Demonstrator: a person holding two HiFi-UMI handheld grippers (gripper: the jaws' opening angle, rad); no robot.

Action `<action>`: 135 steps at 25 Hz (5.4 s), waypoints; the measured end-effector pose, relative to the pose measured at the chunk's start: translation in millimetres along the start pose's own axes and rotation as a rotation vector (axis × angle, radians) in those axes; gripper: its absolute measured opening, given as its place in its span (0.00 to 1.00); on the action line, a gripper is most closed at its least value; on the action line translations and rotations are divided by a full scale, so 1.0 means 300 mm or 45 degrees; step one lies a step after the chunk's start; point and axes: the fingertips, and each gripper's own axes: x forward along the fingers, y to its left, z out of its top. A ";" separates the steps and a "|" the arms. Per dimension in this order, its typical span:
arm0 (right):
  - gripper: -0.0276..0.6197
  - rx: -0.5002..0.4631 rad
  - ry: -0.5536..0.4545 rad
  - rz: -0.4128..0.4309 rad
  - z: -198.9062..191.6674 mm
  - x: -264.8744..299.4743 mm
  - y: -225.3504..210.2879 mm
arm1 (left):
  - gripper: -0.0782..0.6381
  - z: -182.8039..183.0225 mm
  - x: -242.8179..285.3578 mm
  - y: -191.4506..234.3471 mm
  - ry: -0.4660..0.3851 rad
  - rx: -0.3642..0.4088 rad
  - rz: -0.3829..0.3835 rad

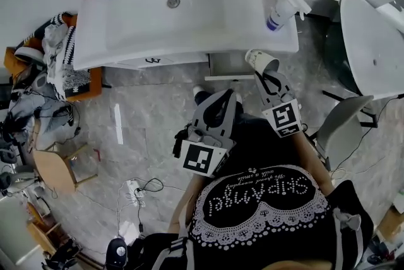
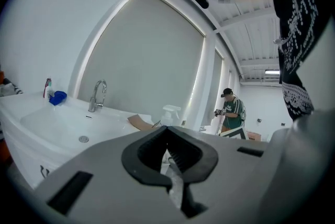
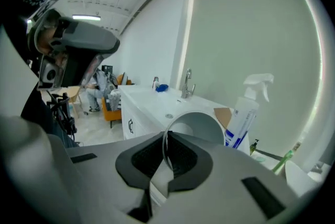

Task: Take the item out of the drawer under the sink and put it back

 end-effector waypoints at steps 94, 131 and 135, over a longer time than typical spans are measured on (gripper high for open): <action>0.08 0.449 -0.411 -0.209 0.359 -0.328 0.007 | 0.11 0.061 0.021 -0.032 -0.035 -0.032 -0.331; 0.08 0.436 -0.446 -0.309 0.430 -0.240 0.138 | 0.11 0.079 -0.093 0.142 0.006 -0.059 -0.281; 0.08 0.428 -0.451 -0.289 0.424 -0.236 0.159 | 0.11 0.072 -0.111 0.148 0.011 -0.059 -0.263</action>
